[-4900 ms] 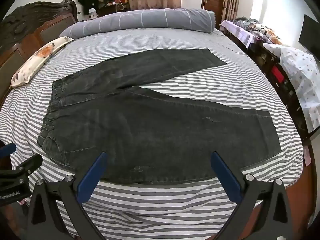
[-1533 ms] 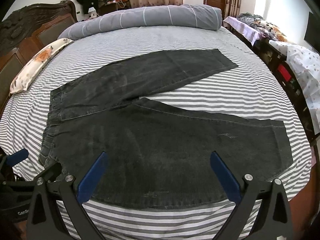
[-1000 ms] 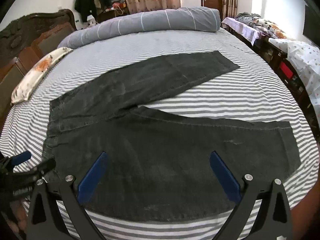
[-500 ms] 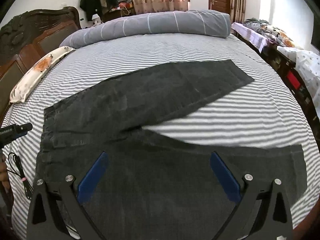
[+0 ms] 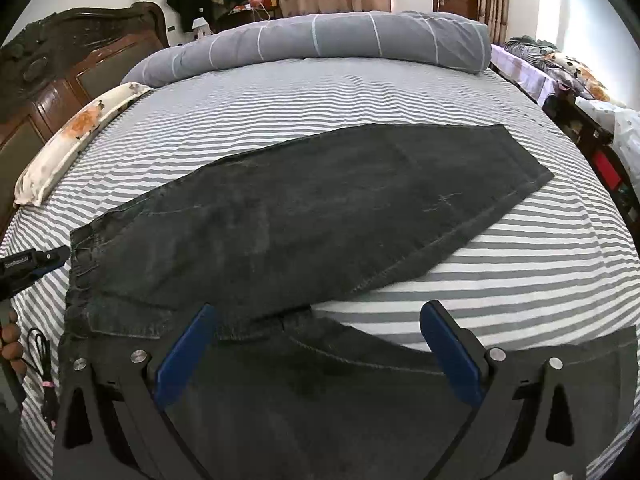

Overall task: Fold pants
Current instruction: 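Grasp the jeans waistband with the left gripper while the right gripper grasps the leg hem, then lift the jeans leg with the right gripper while the left gripper holds the waistband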

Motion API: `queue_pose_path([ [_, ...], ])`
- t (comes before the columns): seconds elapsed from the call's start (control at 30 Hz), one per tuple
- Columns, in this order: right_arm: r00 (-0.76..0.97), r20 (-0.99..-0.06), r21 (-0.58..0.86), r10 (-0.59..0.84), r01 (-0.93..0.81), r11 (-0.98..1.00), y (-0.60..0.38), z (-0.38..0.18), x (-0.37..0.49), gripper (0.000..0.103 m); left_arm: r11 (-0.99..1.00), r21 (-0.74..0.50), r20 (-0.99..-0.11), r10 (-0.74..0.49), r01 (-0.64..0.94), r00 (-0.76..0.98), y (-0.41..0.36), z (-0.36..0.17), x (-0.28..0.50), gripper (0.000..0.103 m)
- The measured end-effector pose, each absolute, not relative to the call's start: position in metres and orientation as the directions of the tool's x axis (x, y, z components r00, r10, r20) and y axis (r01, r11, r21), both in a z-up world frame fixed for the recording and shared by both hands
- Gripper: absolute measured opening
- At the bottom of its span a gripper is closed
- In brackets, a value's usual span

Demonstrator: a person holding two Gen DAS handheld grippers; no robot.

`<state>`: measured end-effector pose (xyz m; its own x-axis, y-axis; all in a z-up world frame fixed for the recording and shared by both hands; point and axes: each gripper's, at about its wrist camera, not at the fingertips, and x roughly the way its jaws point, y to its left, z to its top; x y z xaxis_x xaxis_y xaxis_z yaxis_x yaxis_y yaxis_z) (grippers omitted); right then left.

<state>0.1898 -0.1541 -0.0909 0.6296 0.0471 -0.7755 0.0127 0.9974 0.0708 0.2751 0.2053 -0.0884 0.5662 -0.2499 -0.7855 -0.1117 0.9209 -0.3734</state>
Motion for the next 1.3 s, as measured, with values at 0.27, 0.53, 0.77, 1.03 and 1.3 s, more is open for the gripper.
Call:
queue_pose_path([
  [0.27,0.614,-0.789,0.052,0.031,0.017,0.998,-0.149,-0.107,0.208,0.101,0.905,-0.399,-0.799,-0.265,-0.146,0.541,0.208,-0.110,0.302,0.025],
  [0.53,0.609,-0.793,0.045,0.031,0.007,0.999,-0.140,-0.114,0.217,0.101,0.935,-0.337,-0.826,-0.235,-0.115,0.512,0.200,-0.109,0.276,0.025],
  [0.77,0.606,-0.794,0.057,0.044,0.002,0.998,-0.133,-0.119,0.217,0.101,0.927,-0.356,-0.831,-0.256,-0.118,0.495,0.204,-0.115,0.273,0.025],
  [1.03,0.614,-0.788,0.035,0.034,-0.009,0.999,-0.129,-0.119,0.217,0.101,0.874,-0.470,-0.774,-0.341,-0.122,0.534,0.208,-0.125,0.310,0.025],
  [1.3,0.592,-0.805,-0.031,0.047,-0.120,0.992,-0.132,-0.122,0.239,0.101,0.824,-0.536,-0.738,-0.354,-0.181,0.575,0.210,-0.133,0.333,0.026],
])
